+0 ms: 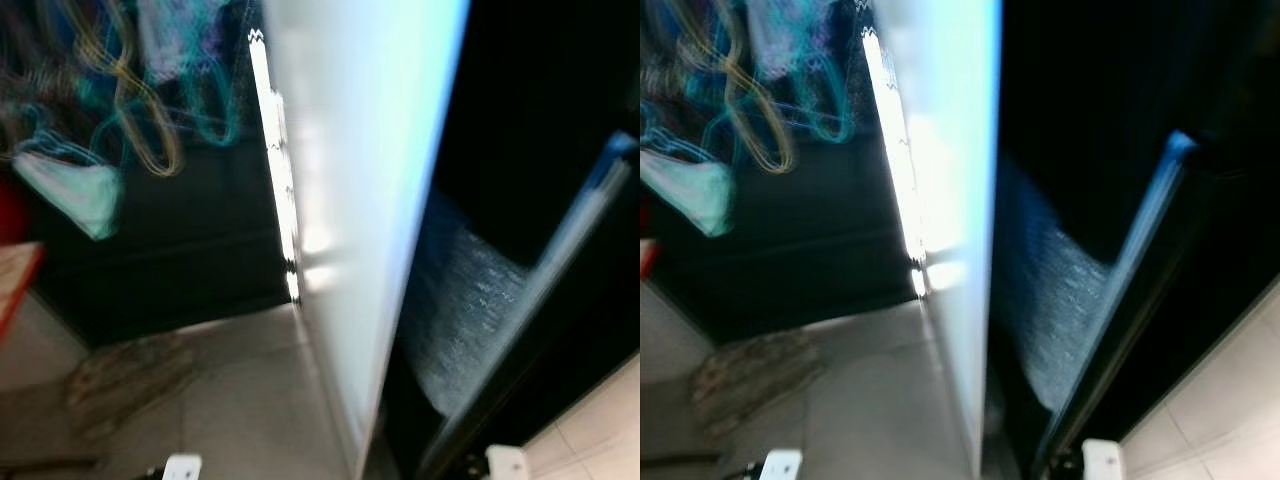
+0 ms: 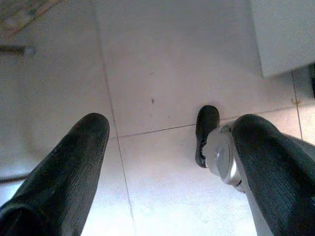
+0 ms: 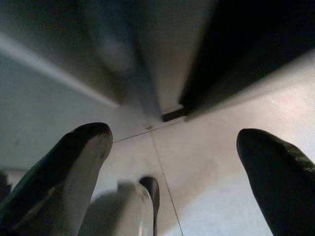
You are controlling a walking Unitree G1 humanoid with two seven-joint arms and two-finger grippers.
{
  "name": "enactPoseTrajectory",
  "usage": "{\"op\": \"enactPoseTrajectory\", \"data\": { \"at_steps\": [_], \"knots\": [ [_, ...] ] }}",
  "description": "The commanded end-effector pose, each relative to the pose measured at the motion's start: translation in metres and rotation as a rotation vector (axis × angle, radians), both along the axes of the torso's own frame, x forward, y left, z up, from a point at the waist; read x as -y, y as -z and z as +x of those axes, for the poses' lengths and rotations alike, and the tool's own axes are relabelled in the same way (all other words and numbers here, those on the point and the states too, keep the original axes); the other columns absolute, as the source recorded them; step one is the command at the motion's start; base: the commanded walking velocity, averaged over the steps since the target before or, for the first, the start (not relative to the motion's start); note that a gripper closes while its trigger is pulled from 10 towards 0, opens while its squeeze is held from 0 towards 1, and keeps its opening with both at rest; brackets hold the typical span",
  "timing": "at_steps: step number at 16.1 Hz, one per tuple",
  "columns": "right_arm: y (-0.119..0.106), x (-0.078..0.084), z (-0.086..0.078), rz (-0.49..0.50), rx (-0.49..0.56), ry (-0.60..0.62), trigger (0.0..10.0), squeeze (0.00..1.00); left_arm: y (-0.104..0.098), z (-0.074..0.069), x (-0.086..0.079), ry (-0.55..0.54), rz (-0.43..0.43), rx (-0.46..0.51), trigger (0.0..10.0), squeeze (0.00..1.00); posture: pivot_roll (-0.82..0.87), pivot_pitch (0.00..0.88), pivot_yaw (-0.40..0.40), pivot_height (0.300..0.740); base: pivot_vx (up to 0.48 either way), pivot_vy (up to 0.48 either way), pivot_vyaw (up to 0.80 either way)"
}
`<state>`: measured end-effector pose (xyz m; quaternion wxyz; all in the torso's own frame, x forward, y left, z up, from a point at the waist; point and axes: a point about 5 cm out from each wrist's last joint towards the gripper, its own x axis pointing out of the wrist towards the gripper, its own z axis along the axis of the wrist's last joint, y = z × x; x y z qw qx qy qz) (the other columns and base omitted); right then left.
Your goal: Restocking fridge
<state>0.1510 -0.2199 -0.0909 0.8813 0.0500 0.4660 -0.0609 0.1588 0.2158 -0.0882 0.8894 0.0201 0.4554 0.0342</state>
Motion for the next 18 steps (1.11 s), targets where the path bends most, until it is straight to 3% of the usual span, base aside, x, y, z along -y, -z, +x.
{"op": "enactPoseTrajectory", "data": {
  "at_steps": [1, 18],
  "knots": [
    [0.0009, 0.0059, -0.0050, -0.013, -0.022, 0.002, 10.0, 0.00, 0.0017, -0.0035, 0.0003, -0.002, 0.002, -0.014, 10.0, 0.00, 0.01, 0.000, 0.031, 0.740, 0.000, 0.000, 0.80],
    [0.0035, 0.0039, -0.0086, -0.007, -0.086, -0.057, 10.0, 0.00, 0.0015, -0.0029, 0.0010, 0.002, -0.005, -0.010, 10.0, 0.00, 0.00, 0.000, 0.025, 0.740, 0.000, 0.000, 0.80]
  ]
}}
